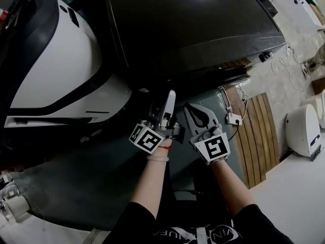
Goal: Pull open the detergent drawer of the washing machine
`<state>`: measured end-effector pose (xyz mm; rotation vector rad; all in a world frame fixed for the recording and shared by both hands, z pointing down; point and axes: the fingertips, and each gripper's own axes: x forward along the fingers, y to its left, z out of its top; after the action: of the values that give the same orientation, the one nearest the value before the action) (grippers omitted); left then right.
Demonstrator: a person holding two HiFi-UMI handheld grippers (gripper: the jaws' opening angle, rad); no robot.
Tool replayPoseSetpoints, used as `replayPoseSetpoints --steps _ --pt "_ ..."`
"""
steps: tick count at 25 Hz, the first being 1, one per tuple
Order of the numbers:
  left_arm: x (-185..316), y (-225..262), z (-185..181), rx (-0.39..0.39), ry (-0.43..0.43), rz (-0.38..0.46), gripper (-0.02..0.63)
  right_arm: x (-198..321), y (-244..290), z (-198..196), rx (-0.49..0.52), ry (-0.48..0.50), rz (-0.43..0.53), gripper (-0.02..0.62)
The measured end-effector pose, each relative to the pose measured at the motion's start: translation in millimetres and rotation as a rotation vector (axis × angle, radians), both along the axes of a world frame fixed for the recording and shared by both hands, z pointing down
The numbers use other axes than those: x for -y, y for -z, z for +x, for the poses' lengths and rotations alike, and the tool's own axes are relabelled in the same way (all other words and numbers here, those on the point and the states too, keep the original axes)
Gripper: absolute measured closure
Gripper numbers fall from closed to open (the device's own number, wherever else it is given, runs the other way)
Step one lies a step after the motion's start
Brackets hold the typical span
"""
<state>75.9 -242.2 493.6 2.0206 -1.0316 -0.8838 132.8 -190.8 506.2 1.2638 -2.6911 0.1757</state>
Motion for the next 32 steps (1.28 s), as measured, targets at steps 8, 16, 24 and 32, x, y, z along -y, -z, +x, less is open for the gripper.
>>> replayPoseSetpoints --steps 8,16,24,32 --pt "2 -6 -4 -0.038 0.001 0.014 0.489 -1 -5 2 0.011 0.017 -0.006 0.586" --pt "-4 -7 -3 -0.031 -0.019 0.017 0.511 -7 -11 5 -0.005 0.034 0.010 0.586" --pt "-14 -8 0 0.002 -0.022 0.018 0.518 -13 -8 4 0.010 0.045 0.021 0.586" --pt "-28 -10 5 0.099 -0.032 0.017 0.525 -19 -6 8 0.019 0.043 0.024 0.586"
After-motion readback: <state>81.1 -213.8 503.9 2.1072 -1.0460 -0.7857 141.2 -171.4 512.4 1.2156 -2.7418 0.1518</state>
